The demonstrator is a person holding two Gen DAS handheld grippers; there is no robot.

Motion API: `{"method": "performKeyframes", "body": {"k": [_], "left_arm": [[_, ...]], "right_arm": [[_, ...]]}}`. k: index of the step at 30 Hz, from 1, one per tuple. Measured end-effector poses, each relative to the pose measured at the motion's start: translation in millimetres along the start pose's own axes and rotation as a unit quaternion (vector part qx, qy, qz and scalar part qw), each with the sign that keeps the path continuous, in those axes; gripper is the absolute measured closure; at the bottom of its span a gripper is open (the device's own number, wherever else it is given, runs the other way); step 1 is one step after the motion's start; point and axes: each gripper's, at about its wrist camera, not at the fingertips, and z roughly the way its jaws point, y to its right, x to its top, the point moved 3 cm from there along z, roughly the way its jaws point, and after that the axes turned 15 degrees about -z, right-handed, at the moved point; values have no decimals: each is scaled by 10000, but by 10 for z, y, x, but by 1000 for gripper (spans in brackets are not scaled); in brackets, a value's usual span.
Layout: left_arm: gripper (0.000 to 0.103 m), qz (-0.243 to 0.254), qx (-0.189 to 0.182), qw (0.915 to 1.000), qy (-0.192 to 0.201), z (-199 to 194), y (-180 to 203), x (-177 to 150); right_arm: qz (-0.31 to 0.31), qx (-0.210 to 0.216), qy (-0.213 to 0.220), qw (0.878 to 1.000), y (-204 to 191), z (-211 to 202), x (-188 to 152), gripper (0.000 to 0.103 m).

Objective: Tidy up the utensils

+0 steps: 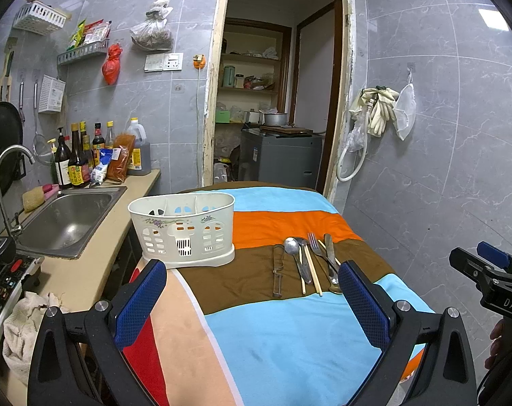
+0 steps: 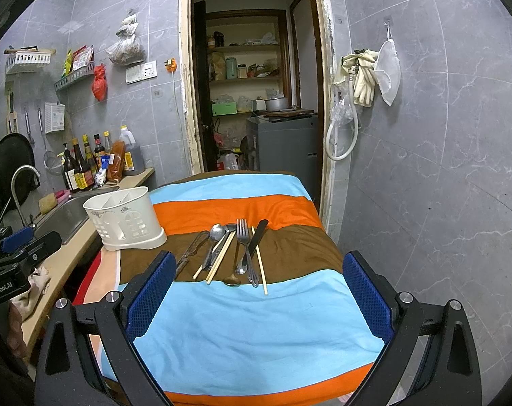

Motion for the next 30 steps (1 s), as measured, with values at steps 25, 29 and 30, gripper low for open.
{"method": "performKeyframes", "body": {"k": [25,29,30], "left_arm": [[1,-5,-11,10000,-2,0,2,-1],[1,-5,-11,10000,-1,0,0,-1],[1,-2,-16,10000,0,0,2,-1]], "right_arm": [[-4,-10,2,10000,-3,13,19,6],[-5,-16,7,10000,3,35,-2,6],[-5,-17,11,10000,-12,4,26,6]]}}
